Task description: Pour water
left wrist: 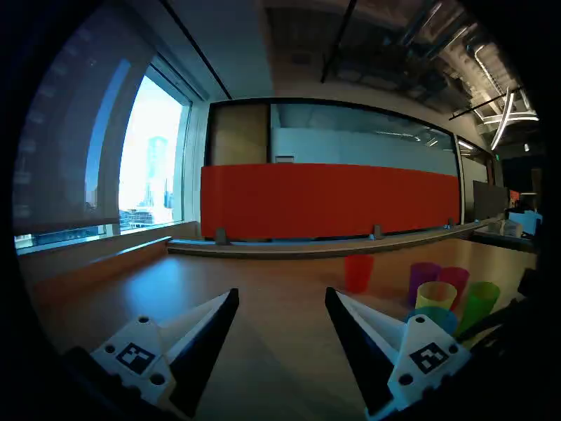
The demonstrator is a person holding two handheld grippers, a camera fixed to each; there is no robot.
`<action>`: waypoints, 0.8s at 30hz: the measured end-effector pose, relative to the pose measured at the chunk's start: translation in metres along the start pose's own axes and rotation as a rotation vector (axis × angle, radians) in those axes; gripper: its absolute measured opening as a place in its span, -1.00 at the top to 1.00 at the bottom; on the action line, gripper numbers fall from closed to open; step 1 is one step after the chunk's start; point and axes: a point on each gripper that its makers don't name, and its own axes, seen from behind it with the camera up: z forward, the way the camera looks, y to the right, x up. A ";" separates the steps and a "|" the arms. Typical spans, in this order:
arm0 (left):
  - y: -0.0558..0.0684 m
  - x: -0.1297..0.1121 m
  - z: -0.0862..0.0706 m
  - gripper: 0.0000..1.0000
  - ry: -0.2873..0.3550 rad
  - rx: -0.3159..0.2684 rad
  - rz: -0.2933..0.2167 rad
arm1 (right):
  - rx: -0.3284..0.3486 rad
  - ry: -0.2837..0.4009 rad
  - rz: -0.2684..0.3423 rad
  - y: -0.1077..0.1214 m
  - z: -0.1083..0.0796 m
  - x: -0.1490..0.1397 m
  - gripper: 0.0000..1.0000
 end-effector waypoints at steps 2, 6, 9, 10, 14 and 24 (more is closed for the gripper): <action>0.000 0.000 0.000 -0.82 0.000 0.000 0.000 | 0.004 -0.002 -0.005 0.003 0.003 -0.007 -0.99; -0.001 0.000 0.000 -0.82 0.000 0.000 0.000 | 0.009 -0.016 -0.011 0.007 0.007 -0.021 -0.99; -0.001 0.000 0.000 -0.82 0.000 0.000 0.000 | 0.012 -0.029 -0.001 0.008 0.009 -0.029 -0.99; -0.001 0.000 0.000 -0.83 0.000 0.000 0.000 | 0.012 -0.031 0.003 0.009 0.009 -0.030 -0.99; 0.000 0.000 0.000 -0.82 0.000 0.000 0.000 | 0.008 -0.033 0.007 0.014 0.009 -0.034 -0.99; -0.001 0.000 0.000 -0.82 0.000 0.000 0.000 | 0.001 -0.059 0.001 0.019 0.011 -0.045 -0.99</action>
